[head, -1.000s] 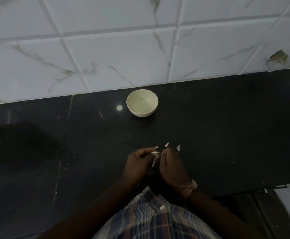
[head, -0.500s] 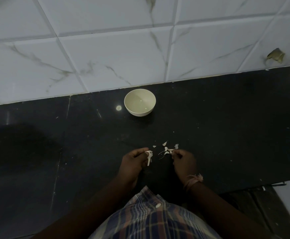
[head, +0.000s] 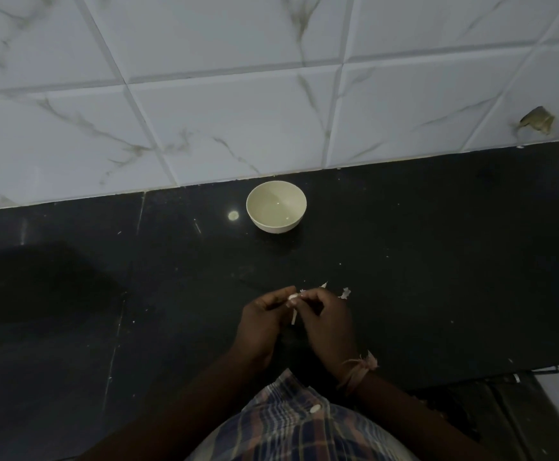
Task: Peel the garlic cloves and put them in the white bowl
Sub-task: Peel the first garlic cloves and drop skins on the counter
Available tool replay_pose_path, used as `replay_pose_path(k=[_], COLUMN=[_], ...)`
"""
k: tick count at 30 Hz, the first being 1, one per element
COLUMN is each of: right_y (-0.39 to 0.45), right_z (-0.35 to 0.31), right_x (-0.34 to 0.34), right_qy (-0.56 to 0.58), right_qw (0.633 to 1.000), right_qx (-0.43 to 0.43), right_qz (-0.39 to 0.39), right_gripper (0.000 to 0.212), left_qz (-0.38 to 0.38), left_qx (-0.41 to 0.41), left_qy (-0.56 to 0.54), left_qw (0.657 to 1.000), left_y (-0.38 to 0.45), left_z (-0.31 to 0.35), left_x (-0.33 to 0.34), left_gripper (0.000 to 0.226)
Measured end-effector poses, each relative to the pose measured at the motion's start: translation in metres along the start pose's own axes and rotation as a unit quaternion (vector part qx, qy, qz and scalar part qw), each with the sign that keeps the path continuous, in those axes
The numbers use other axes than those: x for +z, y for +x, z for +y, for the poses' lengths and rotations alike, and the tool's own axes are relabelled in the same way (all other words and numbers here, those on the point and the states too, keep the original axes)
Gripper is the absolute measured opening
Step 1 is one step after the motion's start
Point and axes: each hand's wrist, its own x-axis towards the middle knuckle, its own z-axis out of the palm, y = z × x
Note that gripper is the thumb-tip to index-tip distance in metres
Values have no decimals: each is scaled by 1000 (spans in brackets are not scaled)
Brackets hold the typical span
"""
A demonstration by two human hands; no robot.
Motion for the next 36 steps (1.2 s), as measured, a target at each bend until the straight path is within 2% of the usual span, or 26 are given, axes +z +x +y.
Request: replay_pose_path(k=[8,16,22,29,36], right_y=[0,1,1,4,7], right_z=[6,1,0,3,5], right_x=[6,5,8,5,12], right_qy=[91,58,110,31,-15], right_qw=[991,998,992,999,1000], right_qx=[95,37,62,-6,-16], right_qz=[-13,-16,-27,-15,19], right_gripper=[5,12,11,11,12], left_qz=[10,30,21,8,19], left_qx=[5,32,26,24,27], left_qy=[-21,-1,-7,-34,-4], left_qw=[1000,999,999,999,999], left_y=[-5,-6,-3,-2,5], left_z=[-3,4,4,8,2], left_x=[-7,-8,-9,-4,-3], left_gripper=[27,23,22,22,20])
